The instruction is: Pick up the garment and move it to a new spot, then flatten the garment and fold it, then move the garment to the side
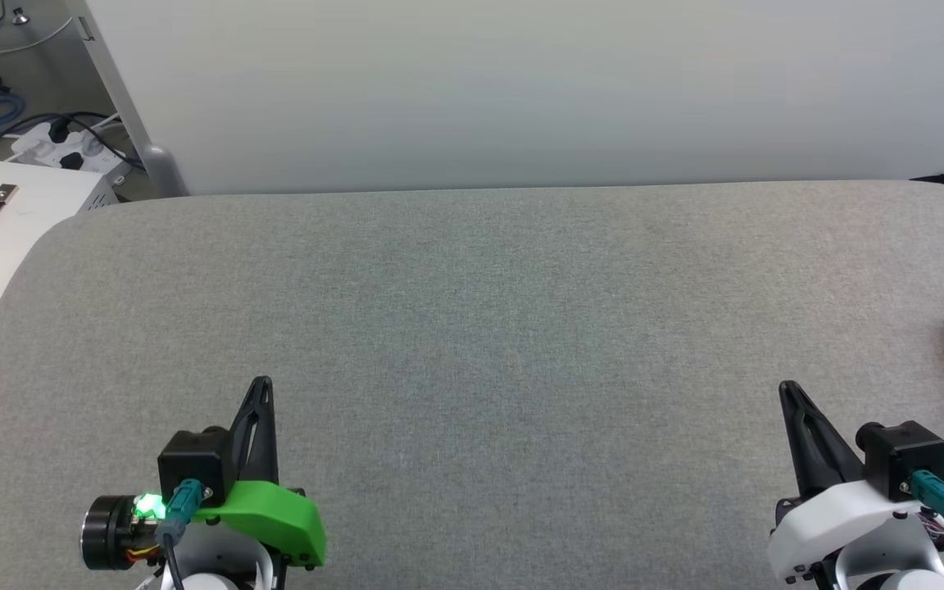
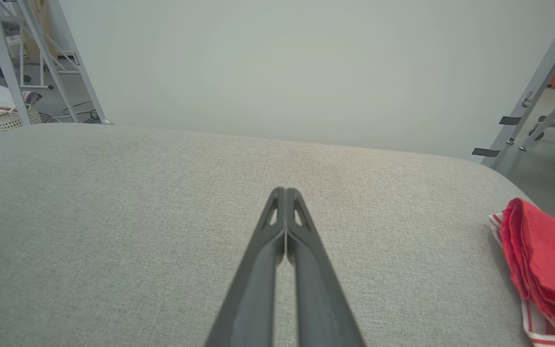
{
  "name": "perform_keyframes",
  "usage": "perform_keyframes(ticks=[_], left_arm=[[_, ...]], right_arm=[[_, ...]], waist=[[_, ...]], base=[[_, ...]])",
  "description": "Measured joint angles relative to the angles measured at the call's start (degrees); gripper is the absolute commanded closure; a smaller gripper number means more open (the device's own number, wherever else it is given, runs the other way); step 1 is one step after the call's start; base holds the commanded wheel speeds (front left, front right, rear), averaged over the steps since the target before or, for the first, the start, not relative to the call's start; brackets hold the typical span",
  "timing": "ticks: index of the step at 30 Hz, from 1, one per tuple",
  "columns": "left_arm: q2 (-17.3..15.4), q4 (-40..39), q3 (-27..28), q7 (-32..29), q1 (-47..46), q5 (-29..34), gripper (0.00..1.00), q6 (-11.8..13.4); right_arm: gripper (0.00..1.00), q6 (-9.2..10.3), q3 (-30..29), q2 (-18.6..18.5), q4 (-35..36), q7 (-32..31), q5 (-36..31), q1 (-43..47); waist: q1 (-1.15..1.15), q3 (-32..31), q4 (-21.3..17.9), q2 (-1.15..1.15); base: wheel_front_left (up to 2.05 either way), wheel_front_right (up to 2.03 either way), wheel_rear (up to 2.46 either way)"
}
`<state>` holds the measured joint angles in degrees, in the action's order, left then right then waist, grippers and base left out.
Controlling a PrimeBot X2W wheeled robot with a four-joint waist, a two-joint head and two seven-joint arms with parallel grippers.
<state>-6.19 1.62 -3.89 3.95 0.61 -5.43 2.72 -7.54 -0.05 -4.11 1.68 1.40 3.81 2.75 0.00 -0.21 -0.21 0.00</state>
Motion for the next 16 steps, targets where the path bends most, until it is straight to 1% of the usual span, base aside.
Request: perform_keyframes(ticks=[16], left_arm=[[1.33, -0.63, 1.79, -1.98, -0.03, 2.50, 1.00, -1.30]], right_arm=[[1.00, 0.00, 0.01, 0.49, -0.74, -0.67, -1.70, -0.94]], waist=[[0.00, 0.10, 0.11, 0.00]], base=[[0.00, 0.00, 0.00]])
